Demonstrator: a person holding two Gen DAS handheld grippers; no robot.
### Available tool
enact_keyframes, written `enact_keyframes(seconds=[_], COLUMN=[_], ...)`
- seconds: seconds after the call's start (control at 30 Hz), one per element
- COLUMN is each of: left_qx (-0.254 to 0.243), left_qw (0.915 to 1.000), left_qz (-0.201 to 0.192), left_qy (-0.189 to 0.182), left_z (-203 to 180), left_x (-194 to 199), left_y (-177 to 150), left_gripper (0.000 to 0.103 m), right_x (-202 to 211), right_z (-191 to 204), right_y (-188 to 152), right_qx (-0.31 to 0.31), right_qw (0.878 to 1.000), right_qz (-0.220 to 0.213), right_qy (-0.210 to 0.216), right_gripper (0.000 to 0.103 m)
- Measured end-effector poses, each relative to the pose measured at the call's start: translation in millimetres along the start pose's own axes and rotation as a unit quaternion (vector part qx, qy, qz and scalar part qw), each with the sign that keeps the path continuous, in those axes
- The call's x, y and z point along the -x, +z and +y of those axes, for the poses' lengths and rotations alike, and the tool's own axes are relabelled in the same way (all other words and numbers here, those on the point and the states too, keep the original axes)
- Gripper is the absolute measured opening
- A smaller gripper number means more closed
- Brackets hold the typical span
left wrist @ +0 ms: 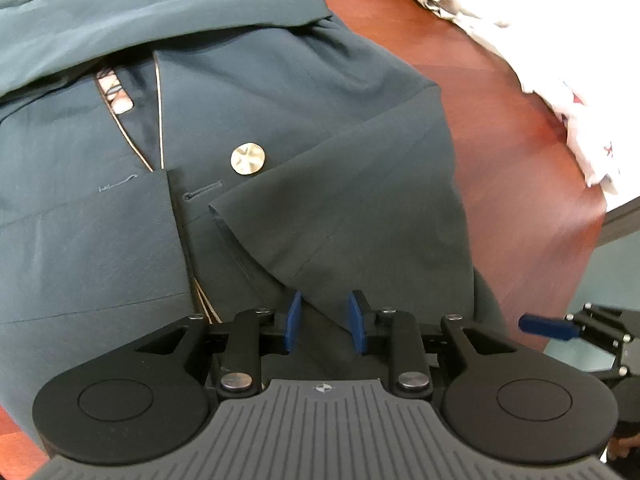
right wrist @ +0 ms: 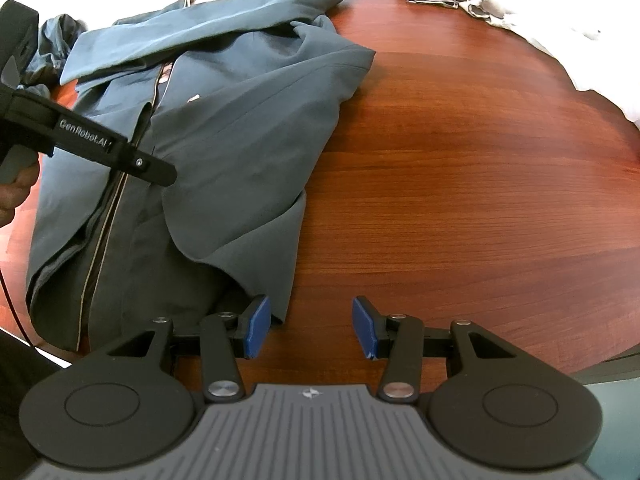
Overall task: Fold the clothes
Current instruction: 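Move the open left tool to the jacket front edge and close, then lift the held jacket side with the left tool and fold it inward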
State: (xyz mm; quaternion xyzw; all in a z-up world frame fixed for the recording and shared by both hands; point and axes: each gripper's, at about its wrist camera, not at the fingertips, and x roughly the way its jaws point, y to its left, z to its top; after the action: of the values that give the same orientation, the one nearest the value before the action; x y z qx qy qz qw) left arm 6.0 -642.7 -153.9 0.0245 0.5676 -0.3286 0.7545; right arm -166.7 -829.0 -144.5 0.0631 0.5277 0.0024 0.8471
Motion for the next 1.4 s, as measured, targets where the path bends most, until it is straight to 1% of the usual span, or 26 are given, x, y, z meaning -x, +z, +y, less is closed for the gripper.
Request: enact_keyframes(seconds=[0.07, 0.1, 0.13, 0.17, 0.2, 0.23, 0.27, 0.37, 0.43, 0.5, 0.6, 0.7, 0.77, 0.97, 1.1, 1.17, 1.2, 1.23, 1.27, 1.3, 1.33, 1.4], left_qx=[-0.003, -0.005, -0.007, -0.014, -0.020, -0.028, -0.036, -0.050, -0.051, -0.049, -0.050, -0.056, -0.069, -0.082, -0.088, -0.090, -0.091, -0.091, -0.090, -0.090, -0.092, -0.095], left_qw=[1.0000, 1.0000, 0.9999, 0.9998, 0.9996, 0.9994, 0.9991, 0.9976, 0.9969, 0.9955, 0.9940, 0.9903, 0.9878, 0.9820, 0.9792, 0.9777, 0.9773, 0.9765, 0.9760, 0.9755, 0.9742, 0.9727], left_qz=[-0.005, -0.008, -0.010, -0.015, -0.016, -0.018, -0.020, -0.048, -0.059, -0.081, -0.097, -0.126, -0.139, -0.168, -0.180, -0.186, -0.188, -0.192, -0.194, -0.196, -0.201, -0.207], left_qy=[0.001, 0.003, 0.004, 0.007, 0.007, 0.007, 0.008, 0.009, 0.008, 0.003, -0.001, -0.015, -0.016, -0.028, -0.033, -0.036, -0.037, -0.039, -0.041, -0.042, -0.044, -0.047], left_z=[-3, -5, -6, -9, -10, -12, -14, -18, -18, -18, -19, -24, -29, -44, -48, -48, -48, -48, -48, -47, -48, -48], left_x=[0, -1, -1, -1, -1, -1, -1, 11, 18, 33, 45, 64, 71, 88, 97, 102, 103, 106, 107, 108, 111, 115], left_y=[0, 0, 0, -1, -1, -2, -4, -6, -5, -3, 0, 7, 12, 26, 30, 32, 32, 35, 35, 36, 37, 38], left_gripper=[0.041, 0.041, 0.039, 0.026, 0.009, 0.003, 0.002, 0.002, 0.002, 0.002, 0.002, 0.002, 0.002, 0.002, 0.002, 0.002, 0.002, 0.002, 0.002, 0.002, 0.002, 0.002], right_x=[0, 0, -1, -1, -1, -2, -2, -3, -3, -4, -6, -9, -11, -5, -4, -6, -9, -10, -11, -11, -12, -11], right_z=[-1, -1, -1, -1, -1, -1, -1, 0, 1, 2, 3, 6, 9, 20, 28, 31, 33, 35, 35, 36, 36, 37], right_y=[0, 1, 1, 1, 1, 2, 2, 1, 0, -1, -1, -1, -1, -1, -2, -3, -2, -3, -2, -2, -2, -3], right_qx=[0.001, 0.001, 0.001, 0.002, 0.002, 0.002, 0.002, 0.002, 0.000, -0.003, -0.006, -0.005, -0.004, -0.001, 0.000, -0.003, -0.006, -0.009, -0.015, -0.020, -0.030, -0.046], right_qw=[1.000, 1.000, 1.000, 1.000, 1.000, 1.000, 1.000, 1.000, 1.000, 1.000, 1.000, 1.000, 1.000, 0.999, 0.998, 0.999, 0.998, 0.998, 0.998, 0.998, 0.997, 0.997], right_qz=[0.000, 0.000, 0.000, 0.000, 0.000, 0.000, -0.001, -0.003, -0.003, -0.004, -0.006, -0.009, -0.011, -0.025, -0.029, -0.030, -0.030, -0.032, -0.037, -0.040, -0.043, -0.045], right_qy=[0.001, 0.001, 0.002, 0.002, 0.003, 0.003, 0.003, 0.006, 0.007, 0.008, 0.011, 0.015, 0.018, 0.038, 0.047, 0.046, 0.048, 0.049, 0.050, 0.051, 0.048, 0.043], right_gripper=[0.052, 0.052, 0.052, 0.052, 0.052, 0.052, 0.052, 0.052, 0.052, 0.052, 0.052, 0.052, 0.052, 0.052, 0.052, 0.048, 0.040, 0.027, 0.021, 0.007, 0.001, 0.001])
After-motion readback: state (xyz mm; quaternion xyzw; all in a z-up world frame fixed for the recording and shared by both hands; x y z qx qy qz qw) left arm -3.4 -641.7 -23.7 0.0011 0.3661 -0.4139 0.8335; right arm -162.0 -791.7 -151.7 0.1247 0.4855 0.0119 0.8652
